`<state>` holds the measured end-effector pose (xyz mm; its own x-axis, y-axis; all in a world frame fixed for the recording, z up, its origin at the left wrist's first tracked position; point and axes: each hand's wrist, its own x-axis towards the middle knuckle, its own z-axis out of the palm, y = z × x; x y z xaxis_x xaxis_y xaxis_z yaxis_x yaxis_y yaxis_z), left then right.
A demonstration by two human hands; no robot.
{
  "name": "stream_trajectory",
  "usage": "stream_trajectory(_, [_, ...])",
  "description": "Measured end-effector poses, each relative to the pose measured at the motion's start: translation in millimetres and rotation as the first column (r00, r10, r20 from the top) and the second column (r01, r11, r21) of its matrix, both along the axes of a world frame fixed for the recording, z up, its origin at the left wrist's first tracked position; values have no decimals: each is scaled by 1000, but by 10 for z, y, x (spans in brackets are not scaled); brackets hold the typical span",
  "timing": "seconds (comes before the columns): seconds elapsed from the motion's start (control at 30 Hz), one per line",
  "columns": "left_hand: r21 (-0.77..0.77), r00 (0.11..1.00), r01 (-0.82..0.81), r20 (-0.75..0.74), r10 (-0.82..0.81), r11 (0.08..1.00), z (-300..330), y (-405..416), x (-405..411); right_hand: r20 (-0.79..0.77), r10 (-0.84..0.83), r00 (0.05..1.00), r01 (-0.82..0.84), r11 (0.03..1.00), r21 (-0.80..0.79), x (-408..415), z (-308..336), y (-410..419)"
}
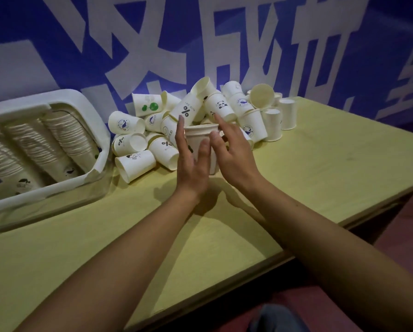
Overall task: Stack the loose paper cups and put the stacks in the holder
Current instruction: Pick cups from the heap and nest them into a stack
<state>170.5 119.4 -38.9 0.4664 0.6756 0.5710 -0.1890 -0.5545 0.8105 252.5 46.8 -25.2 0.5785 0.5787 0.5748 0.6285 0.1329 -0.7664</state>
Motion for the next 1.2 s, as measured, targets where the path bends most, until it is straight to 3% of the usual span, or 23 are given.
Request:
stream_trajectory(0.33, [-213, 984, 98, 169, -63, 972, -34, -214, 1085, 57, -297, 953, 301, 949, -92, 1297, 309, -259])
stream_trajectory(0.57, [-206, 967, 115, 247, -62, 972, -302, -10, 1288, 26, -523, 852, 523, 848, -89, 1994, 127, 40])
stream_trajectory(0.73, [-199, 964, 131, 254, -78, 971, -309, 11, 1319, 87, -533, 842, 540, 825, -170, 2061, -120, 194])
stream_trajectory(0.97, [-142, 959, 180, 244, -142, 973, -318, -49, 1280, -57, -473, 879, 446, 859, -252, 2114, -213, 105])
stream_trajectory(1.2, [-61, 960, 234, 171, -220, 970, -317, -90, 1266, 39, -532, 846, 533, 838, -117, 2085, 7, -158])
